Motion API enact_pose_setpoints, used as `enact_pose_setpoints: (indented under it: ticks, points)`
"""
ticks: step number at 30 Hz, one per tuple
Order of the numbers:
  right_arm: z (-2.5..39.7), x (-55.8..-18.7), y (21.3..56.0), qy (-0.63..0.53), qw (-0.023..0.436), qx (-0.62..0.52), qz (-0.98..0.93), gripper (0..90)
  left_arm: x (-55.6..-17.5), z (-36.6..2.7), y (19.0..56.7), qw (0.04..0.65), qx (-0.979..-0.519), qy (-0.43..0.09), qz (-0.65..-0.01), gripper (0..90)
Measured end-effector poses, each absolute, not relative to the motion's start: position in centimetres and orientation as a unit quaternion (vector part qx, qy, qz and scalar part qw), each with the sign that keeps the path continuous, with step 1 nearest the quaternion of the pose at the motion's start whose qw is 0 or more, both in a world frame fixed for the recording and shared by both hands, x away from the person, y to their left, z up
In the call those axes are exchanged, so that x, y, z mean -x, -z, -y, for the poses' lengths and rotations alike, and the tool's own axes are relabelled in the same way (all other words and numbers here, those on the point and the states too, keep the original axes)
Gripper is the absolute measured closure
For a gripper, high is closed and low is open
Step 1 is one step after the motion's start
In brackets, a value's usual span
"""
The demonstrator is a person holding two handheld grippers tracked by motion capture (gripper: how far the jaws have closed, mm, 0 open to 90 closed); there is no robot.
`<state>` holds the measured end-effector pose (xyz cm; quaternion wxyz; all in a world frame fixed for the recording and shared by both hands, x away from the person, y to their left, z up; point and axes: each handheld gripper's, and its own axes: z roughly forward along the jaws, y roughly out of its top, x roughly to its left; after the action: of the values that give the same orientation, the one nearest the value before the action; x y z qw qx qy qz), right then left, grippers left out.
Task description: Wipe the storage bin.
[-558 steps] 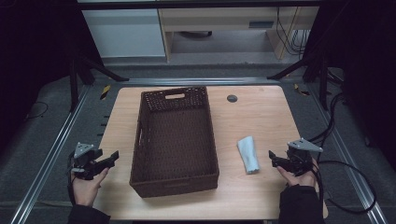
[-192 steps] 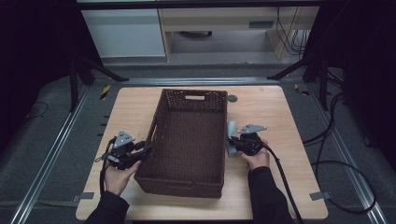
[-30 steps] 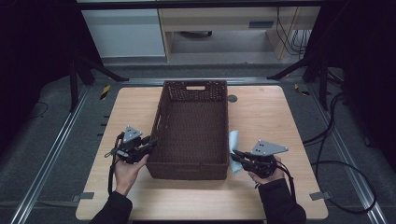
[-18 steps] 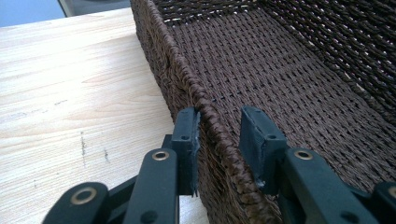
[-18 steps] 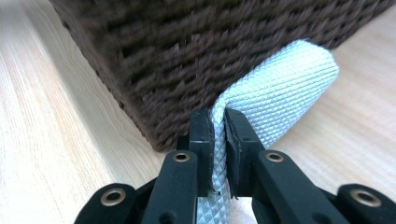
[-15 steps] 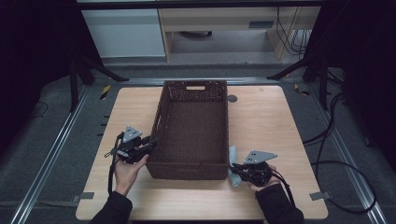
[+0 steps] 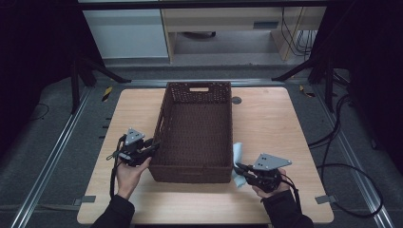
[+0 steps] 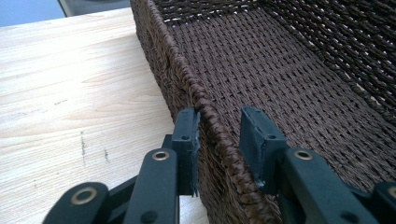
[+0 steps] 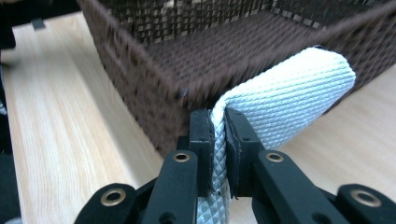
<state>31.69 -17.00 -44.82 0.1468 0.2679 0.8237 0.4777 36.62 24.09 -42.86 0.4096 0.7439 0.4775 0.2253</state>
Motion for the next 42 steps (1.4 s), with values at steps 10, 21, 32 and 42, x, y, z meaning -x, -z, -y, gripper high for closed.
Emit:
enact_pose_setpoints:
  ticks: [10, 21, 32, 42]
  points:
    - [16.8, -31.7, 47.3, -0.44, 0.117, -0.288, -0.843, 82.6, -36.6, -24.1, 42.9, 0.408, -0.745, -0.225, -0.477, 66.9]
    - [17.7, -29.8, 43.2, -0.51, 0.151, -0.264, -0.805, 82.6, -36.6, -24.1, 42.8, 0.408, -0.745, -0.225, -0.477, 66.9]
    - [16.7, -30.2, 46.6, -0.454, 0.114, -0.279, -0.839, 82.6, -36.6, -24.1, 42.9, 0.409, -0.745, -0.225, -0.477, 66.9]
    - [16.9, -30.8, 48.0, -0.414, 0.101, -0.293, -0.856, 82.4, -36.6, -24.1, 42.9, 0.409, -0.745, -0.224, -0.477, 66.8]
